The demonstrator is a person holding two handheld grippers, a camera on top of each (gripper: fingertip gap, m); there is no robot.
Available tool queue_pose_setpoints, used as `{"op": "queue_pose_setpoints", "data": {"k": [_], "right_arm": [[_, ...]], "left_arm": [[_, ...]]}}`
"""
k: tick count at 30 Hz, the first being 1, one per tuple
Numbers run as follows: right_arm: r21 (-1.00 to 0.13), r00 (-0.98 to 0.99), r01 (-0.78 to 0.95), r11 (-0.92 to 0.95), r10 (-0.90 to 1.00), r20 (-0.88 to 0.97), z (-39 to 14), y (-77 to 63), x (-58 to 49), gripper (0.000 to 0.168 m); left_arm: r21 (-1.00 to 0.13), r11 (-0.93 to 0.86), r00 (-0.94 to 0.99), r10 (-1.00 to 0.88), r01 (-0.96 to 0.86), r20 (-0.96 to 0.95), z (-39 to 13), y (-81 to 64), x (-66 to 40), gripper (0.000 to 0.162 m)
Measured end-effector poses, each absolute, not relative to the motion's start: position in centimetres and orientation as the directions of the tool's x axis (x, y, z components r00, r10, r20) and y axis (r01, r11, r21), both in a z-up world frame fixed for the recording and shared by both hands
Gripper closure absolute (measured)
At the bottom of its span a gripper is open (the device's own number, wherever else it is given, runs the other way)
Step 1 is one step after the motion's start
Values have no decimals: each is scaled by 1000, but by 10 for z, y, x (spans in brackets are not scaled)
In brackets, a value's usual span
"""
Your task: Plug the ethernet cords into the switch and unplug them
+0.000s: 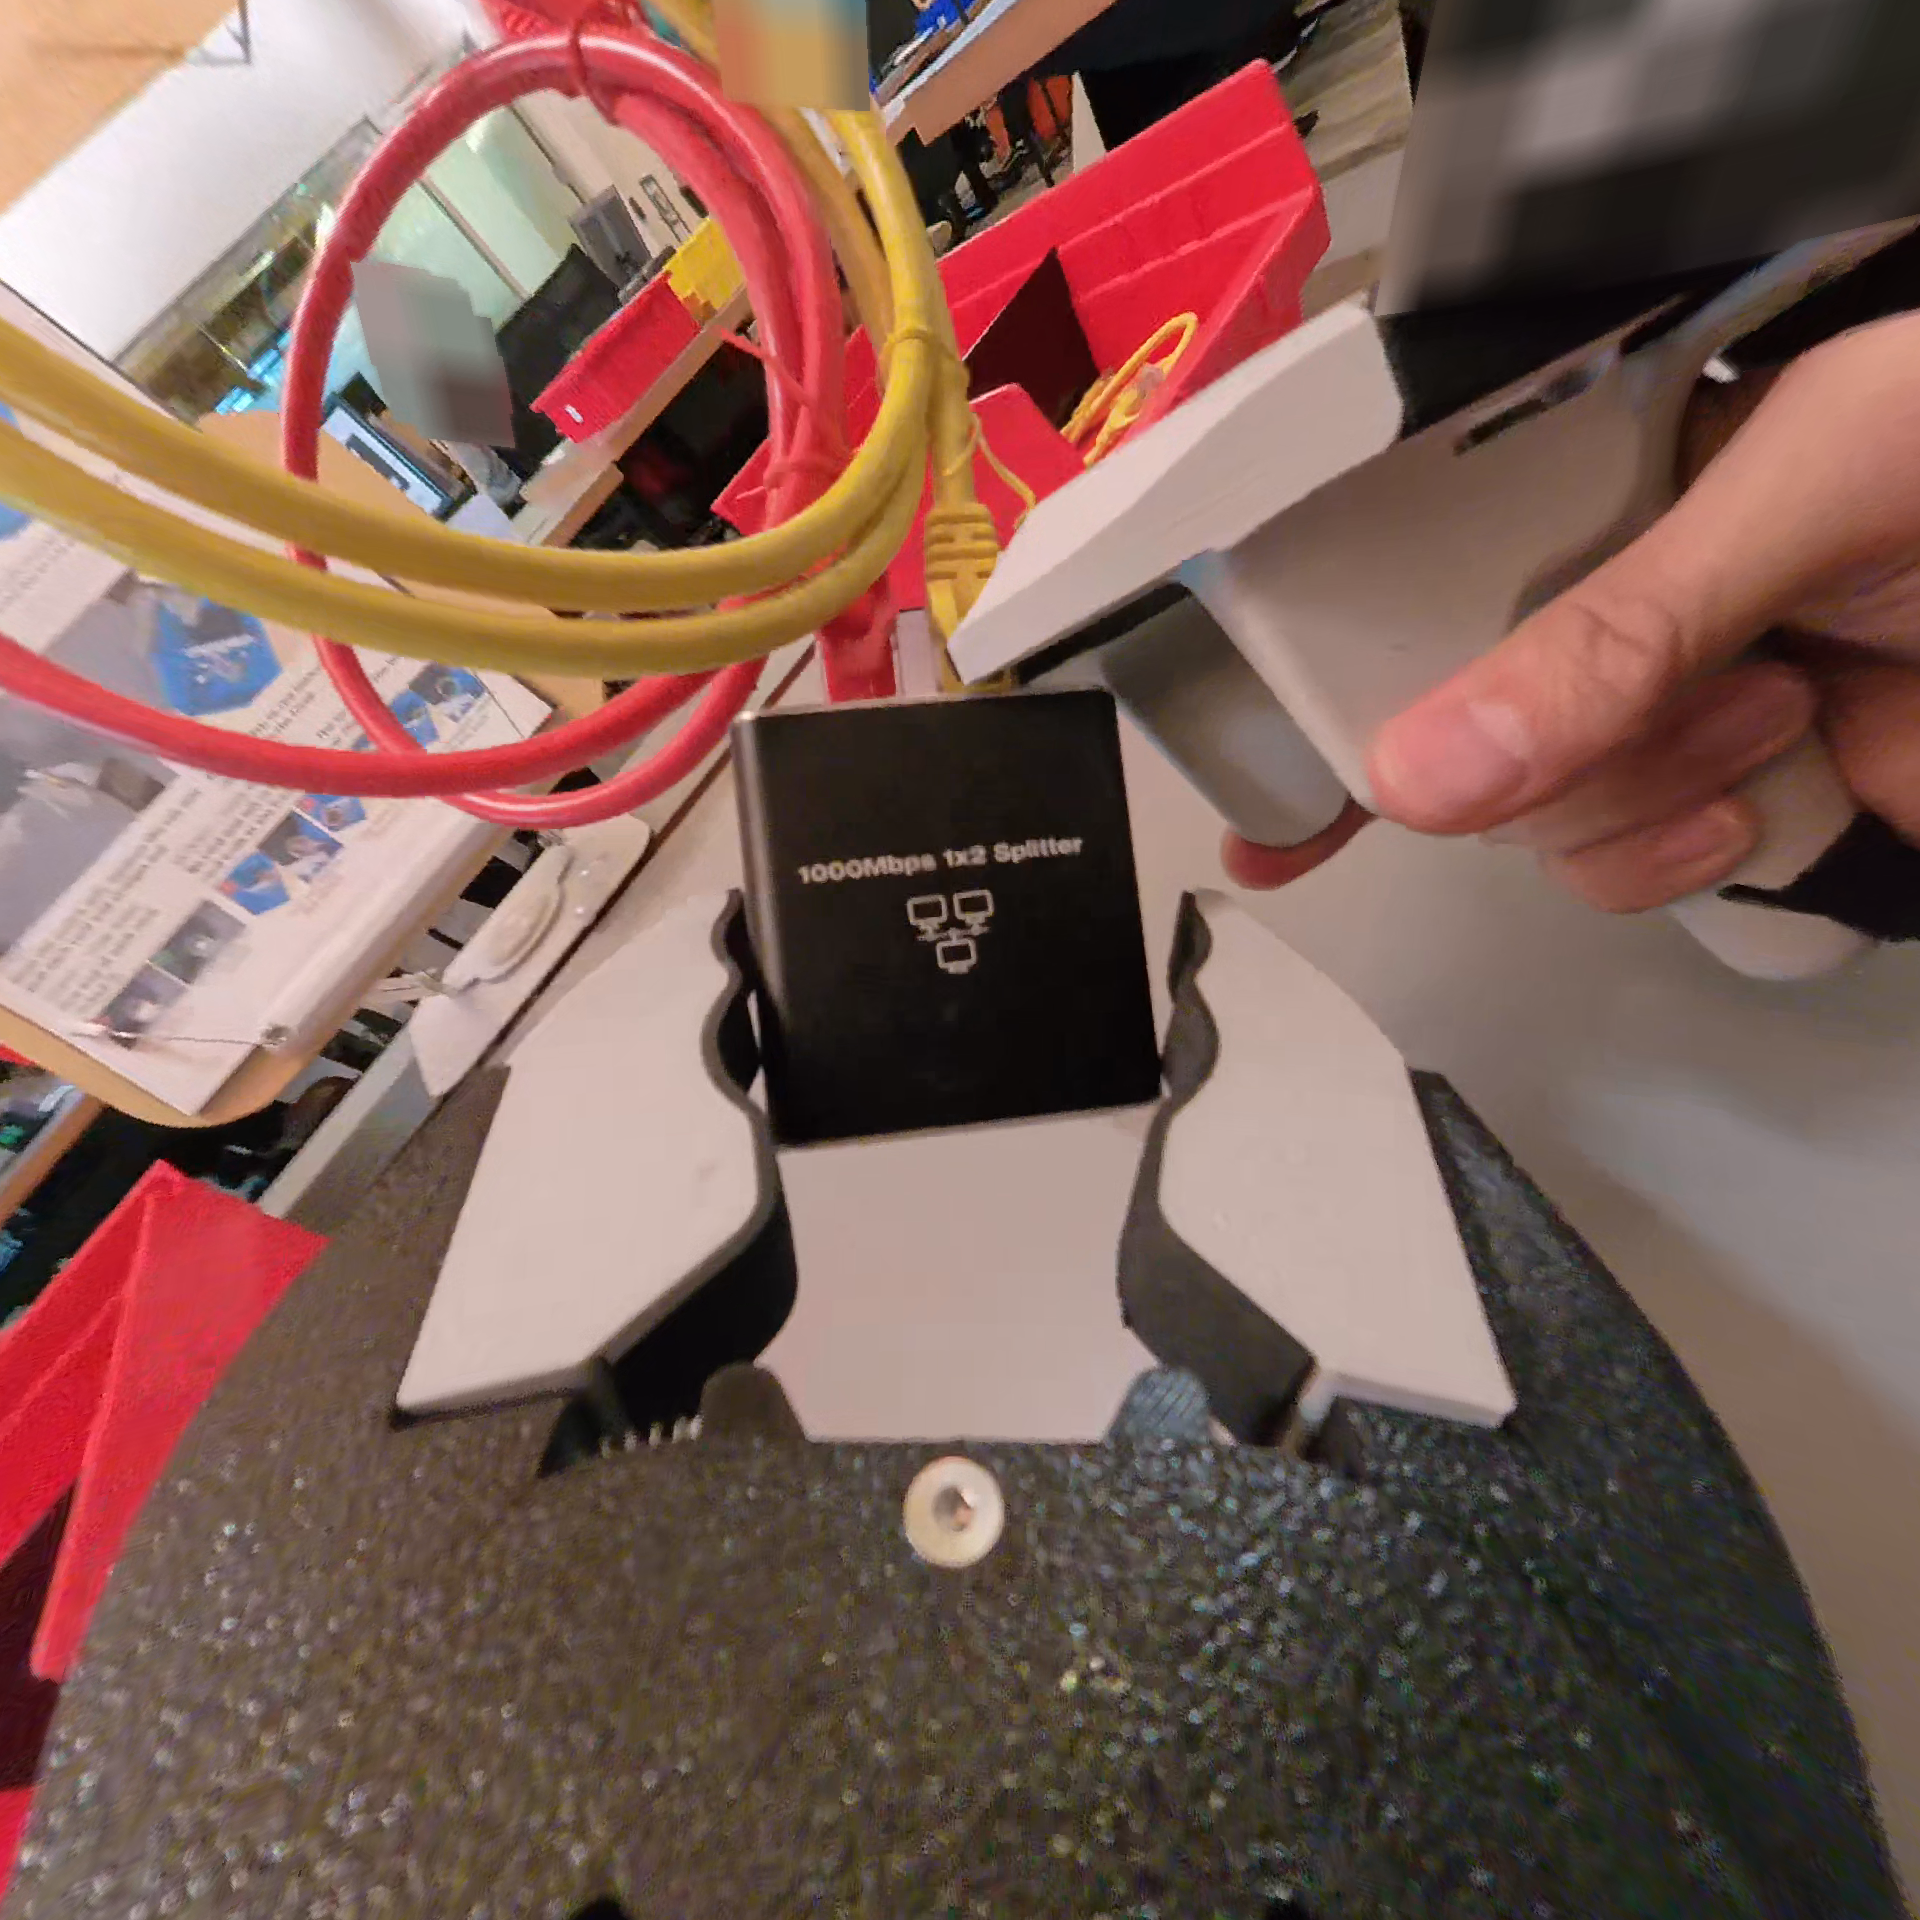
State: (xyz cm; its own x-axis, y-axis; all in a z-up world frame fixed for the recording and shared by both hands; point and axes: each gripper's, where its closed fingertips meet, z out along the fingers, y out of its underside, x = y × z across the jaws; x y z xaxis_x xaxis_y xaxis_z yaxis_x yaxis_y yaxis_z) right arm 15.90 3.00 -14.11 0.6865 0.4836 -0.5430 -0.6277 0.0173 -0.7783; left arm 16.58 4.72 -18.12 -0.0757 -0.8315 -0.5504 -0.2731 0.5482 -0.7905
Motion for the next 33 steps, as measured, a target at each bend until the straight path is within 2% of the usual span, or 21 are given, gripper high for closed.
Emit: {"op": "queue_pose_setpoints", "data": {"k": [3, 9, 13, 18, 22, 25, 31, 33], "right_arm": [[-801, 711, -599, 4, 461, -530, -146, 34, 156, 154], [-807, 728, -591, 7, 437, -529, -145, 37, 153, 154], [-756, 680, -654, 7, 443, -584, -147, 37, 159, 154], [-827, 763, -562, 12, 393, -513, -144, 34, 160, 154], [-666, 595, -744, 46, 498, -631, -134, 30, 165, 155], [-620, 551, -784, 38, 503, -666, -136, 31, 168, 155], [-688, 632, -725, 28, 426, -648, -148, 35, 171, 155], [-754, 703, -656, 33, 388, -595, -151, 35, 171, 155]], "left_arm": [[-817, 505, -62, -858, -279, -509, -181, 49, 167, 86], [-790, 525, -52, -841, -317, -538, -184, 55, 168, 89], [-705, 600, -59, -776, -379, -628, -185, 60, 171, 89], [-708, 598, -35, -773, -376, -634, -182, 60, 173, 90], [-749, 580, -26, -796, -321, -605, -172, 52, 175, 91], [-721, 602, -6, -769, -343, -639, -175, 55, 176, 91], [-683, 613, -4, -745, -398, -667, -186, 59, 176, 92], [-754, 536, -36, -823, -380, -567, -191, 55, 176, 94]]}}
